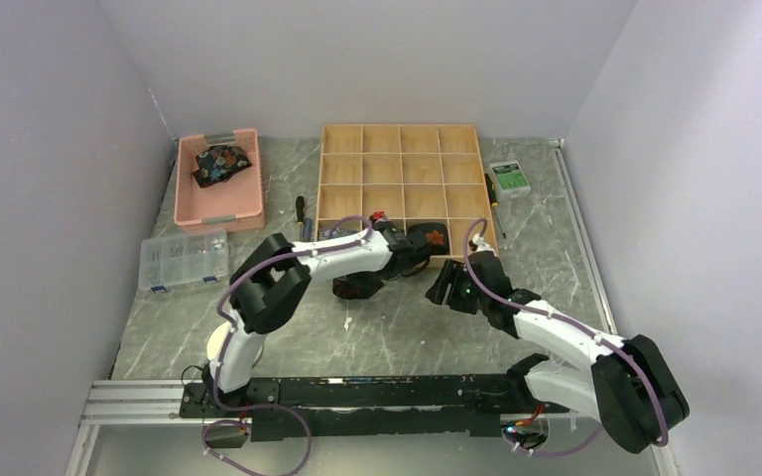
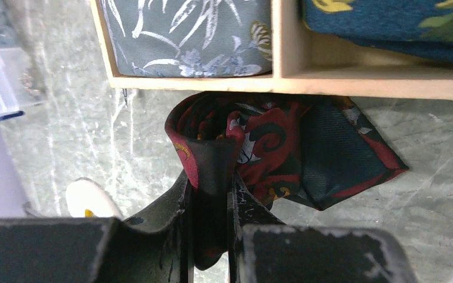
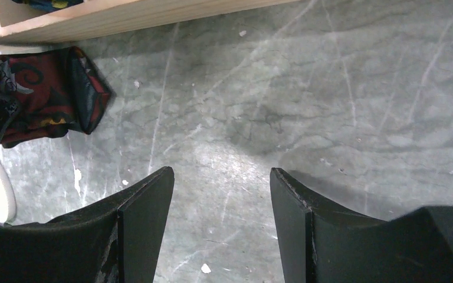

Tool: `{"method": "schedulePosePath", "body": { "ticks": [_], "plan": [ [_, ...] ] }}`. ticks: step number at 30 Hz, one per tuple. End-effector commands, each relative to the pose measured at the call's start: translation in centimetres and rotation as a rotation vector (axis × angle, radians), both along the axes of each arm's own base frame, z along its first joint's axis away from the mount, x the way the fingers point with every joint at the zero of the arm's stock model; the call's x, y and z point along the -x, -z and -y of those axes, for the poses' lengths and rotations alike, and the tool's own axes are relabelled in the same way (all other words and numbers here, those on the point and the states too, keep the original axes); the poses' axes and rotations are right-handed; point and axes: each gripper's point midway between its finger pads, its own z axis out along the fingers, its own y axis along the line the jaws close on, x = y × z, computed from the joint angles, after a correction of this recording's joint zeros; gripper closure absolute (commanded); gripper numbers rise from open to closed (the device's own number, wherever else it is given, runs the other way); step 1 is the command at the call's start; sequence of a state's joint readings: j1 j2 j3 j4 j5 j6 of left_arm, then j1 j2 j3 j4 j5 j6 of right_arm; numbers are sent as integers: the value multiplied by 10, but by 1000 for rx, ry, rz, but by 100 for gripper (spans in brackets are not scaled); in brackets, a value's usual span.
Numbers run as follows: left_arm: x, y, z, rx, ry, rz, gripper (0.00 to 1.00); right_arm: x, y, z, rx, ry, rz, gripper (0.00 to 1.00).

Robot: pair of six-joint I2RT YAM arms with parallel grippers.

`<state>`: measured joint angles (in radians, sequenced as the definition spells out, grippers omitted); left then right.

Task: Roll the ties
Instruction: Roll the tie at the center of the board.

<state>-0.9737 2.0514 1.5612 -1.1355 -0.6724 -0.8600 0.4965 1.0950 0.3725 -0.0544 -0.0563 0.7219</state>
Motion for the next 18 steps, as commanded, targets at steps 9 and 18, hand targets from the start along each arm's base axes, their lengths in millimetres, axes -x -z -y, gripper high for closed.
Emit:
{"method": "schedulePosePath", "body": {
  "ticks": [9, 18],
  "plan": [
    [10, 3, 36, -41, 59, -41, 74, 4, 2, 11, 4, 17, 22, 35],
    [19, 9, 69, 142, 111, -87, 39, 4, 1, 12, -2, 19, 22, 35]
  ]
}}
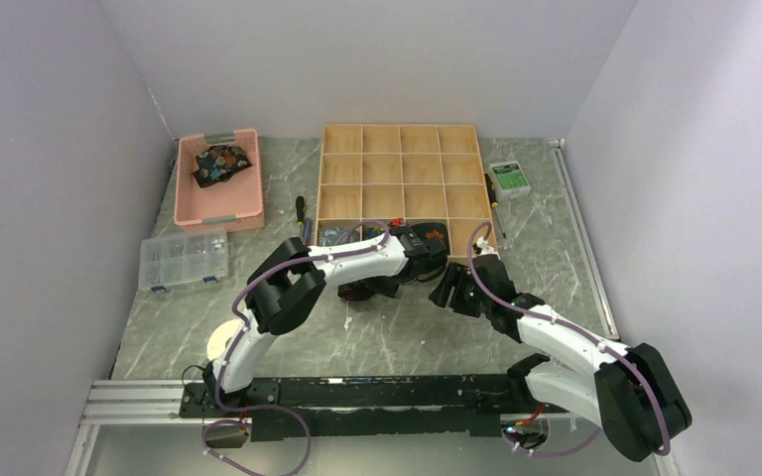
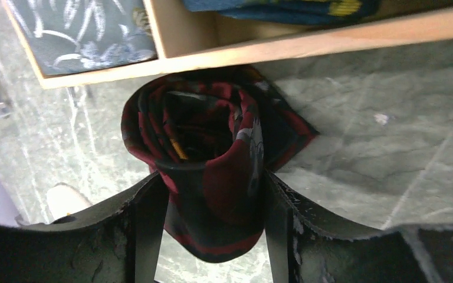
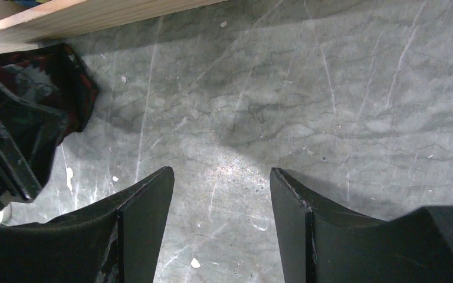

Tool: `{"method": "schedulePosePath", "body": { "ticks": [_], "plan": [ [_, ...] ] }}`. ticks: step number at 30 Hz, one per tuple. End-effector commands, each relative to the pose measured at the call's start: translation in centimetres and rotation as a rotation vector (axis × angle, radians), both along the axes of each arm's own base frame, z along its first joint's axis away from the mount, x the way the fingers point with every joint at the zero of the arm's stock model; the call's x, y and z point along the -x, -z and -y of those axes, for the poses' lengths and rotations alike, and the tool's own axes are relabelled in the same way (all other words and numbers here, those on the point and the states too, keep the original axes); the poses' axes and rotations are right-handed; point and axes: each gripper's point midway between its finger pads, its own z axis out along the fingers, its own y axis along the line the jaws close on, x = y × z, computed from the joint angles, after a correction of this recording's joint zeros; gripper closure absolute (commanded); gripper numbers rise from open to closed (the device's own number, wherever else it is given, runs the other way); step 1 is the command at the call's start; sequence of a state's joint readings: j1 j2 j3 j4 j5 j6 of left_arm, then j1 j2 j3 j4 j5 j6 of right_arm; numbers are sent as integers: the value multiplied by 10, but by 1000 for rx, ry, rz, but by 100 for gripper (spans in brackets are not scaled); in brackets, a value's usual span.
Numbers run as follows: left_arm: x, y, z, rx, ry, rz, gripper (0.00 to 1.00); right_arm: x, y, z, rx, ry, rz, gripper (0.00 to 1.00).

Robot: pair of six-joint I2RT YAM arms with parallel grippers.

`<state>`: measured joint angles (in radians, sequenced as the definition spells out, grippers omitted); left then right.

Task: Roll the ties
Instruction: Roll the tie at the center of the board.

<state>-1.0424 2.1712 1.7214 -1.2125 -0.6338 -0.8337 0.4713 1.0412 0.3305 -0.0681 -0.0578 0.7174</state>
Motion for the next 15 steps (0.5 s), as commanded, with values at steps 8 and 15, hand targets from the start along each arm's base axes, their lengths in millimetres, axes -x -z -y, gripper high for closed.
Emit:
{"method": "schedulePosePath", "body": {
  "ticks": [8, 15],
  "plan": [
    [8, -13, 48, 323, 45, -29, 32, 0, -6, -3, -22, -23, 26, 35],
    [4, -43, 33, 467, 17, 10, 25, -2, -28, -23, -108, -111, 65, 29]
  ]
}}
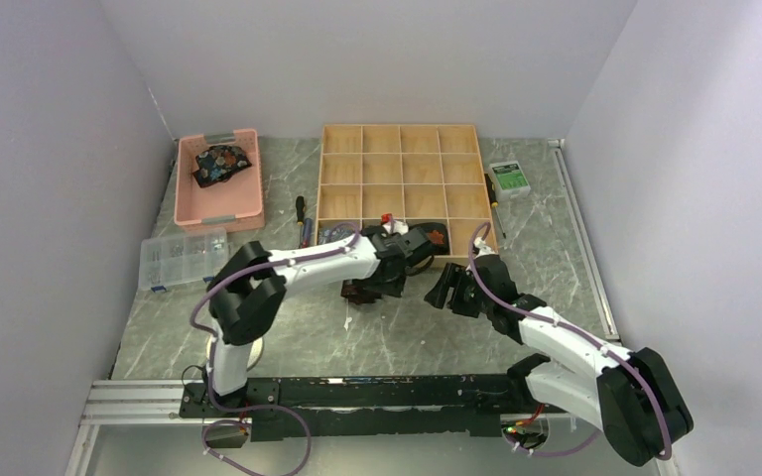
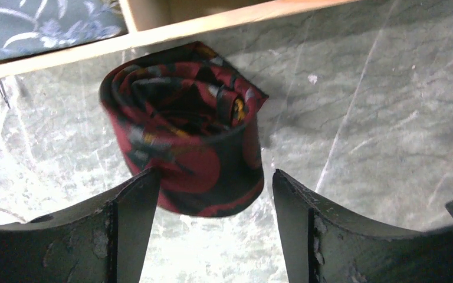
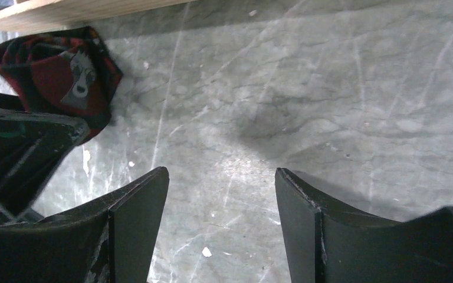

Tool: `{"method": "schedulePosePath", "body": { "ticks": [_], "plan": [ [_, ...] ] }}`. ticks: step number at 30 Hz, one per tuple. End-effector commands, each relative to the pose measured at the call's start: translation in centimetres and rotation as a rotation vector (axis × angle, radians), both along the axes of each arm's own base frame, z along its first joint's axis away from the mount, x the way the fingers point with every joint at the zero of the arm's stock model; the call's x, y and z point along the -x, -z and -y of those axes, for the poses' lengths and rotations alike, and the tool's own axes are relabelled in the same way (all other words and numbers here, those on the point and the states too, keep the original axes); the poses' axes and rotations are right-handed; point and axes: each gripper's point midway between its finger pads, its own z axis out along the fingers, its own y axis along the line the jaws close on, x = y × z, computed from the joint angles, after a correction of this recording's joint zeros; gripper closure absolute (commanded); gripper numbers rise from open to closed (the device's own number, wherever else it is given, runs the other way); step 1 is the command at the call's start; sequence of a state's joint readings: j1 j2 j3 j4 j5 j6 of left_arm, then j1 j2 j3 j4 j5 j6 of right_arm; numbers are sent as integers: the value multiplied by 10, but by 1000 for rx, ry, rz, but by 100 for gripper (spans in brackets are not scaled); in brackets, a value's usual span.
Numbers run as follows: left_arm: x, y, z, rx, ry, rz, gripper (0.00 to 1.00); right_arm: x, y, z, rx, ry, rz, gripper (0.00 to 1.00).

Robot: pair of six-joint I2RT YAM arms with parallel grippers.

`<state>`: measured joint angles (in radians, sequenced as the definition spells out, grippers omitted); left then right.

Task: Roll the ties
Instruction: Roll the tie at the center of the board.

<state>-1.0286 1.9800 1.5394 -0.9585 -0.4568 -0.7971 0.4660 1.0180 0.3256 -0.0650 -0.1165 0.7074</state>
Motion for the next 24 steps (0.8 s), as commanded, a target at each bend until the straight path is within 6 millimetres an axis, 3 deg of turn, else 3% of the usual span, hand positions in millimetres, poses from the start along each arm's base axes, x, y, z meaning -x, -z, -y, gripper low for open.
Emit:
{"method": "schedulePosePath", "body": {
  "ticks": [1, 10, 13, 15, 18, 24],
  "plan": [
    [-7, -36, 1, 191, -22, 34, 25, -8, -28, -21, -89, -81, 66, 28],
    [-13, -74, -52, 424, -74, 142, 24, -25, -79, -77, -289, -207, 89, 22],
    [-2, -81, -56, 554, 14, 194, 26, -31, -92, -100, -296, -252, 96, 22],
    [11, -82, -57, 639, 72, 213, 27, -35, -94, -114, -283, -274, 92, 21],
    [28, -79, -58, 750, 133, 236, 30, -44, -83, -126, -233, -274, 66, 21],
    [47, -52, -57, 830, 170, 184, 45, -57, -66, -148, -235, -288, 16, 25]
  ]
}}
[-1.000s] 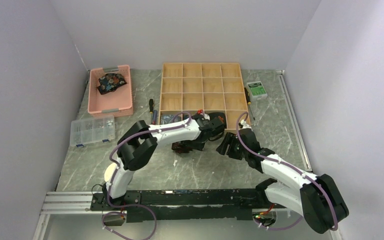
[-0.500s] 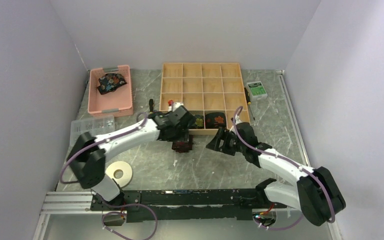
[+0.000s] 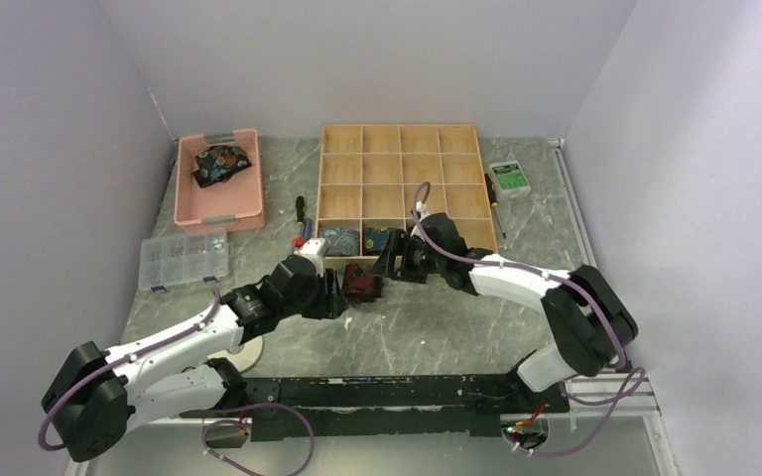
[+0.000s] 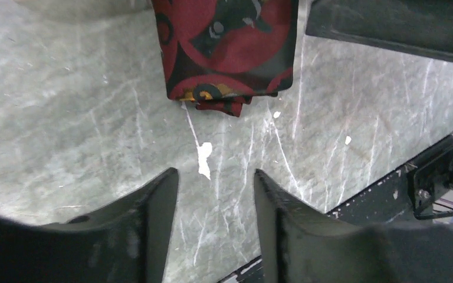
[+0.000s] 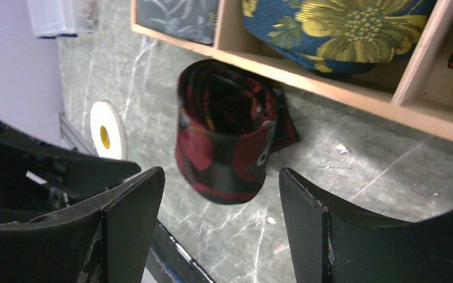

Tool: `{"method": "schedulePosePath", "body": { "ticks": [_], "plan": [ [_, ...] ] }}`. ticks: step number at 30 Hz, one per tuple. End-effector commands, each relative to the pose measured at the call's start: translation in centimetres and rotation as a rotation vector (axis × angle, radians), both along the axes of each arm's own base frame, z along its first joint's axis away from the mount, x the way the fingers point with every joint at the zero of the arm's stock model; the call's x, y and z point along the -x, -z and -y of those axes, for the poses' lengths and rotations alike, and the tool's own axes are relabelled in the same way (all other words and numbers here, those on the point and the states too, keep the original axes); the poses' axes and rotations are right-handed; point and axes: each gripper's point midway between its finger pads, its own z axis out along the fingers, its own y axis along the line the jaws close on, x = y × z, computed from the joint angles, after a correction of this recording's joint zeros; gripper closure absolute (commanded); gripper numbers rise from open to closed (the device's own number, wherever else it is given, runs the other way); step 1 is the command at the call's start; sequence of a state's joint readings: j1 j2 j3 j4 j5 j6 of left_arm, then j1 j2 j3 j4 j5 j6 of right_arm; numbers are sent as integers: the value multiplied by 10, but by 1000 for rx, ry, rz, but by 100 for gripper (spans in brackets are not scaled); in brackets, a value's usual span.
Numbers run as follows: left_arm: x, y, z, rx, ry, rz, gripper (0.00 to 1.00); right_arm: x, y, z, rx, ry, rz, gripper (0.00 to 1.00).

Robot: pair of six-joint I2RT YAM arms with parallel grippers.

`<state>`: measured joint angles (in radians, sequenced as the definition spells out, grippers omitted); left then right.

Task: Roll the ties
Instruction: Roll the tie at the center of the board.

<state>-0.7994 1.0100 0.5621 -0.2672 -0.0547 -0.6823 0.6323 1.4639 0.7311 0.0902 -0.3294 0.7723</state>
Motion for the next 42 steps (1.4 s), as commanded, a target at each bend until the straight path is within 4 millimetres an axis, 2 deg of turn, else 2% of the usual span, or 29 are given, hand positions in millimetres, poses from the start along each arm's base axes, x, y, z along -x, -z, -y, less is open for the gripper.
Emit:
{"method": "schedulePosePath", "body": {
  "ticks": [1, 5, 11, 15, 18, 22, 32, 42],
  "plan": [
    [-1, -12, 26, 135, 92, 50, 50, -16, -6, -19, -29, -1, 19, 25],
    [-3, -1, 34, 143, 129, 53, 62, -20, 3, -28, -35, -7, -11, 27],
    [-9, 19, 51, 103, 200, 17, 81, -18, 20, -29, -41, 8, -70, 32],
    [-11, 38, 49, 64, 199, -3, 92, -20, 27, -25, -46, 29, -103, 36],
    [-13, 50, 45, 38, 183, -8, 96, -22, 32, -20, -54, 50, -128, 39],
    [-21, 62, 48, 14, 171, -8, 97, -22, 41, -15, -74, 71, -170, 42],
    [-43, 69, 63, 18, 147, 22, 97, -16, 51, -14, -81, 78, -213, 43],
    [-54, 93, 56, -17, 44, 4, 97, -5, 58, -6, -48, 89, -218, 38]
  ]
}}
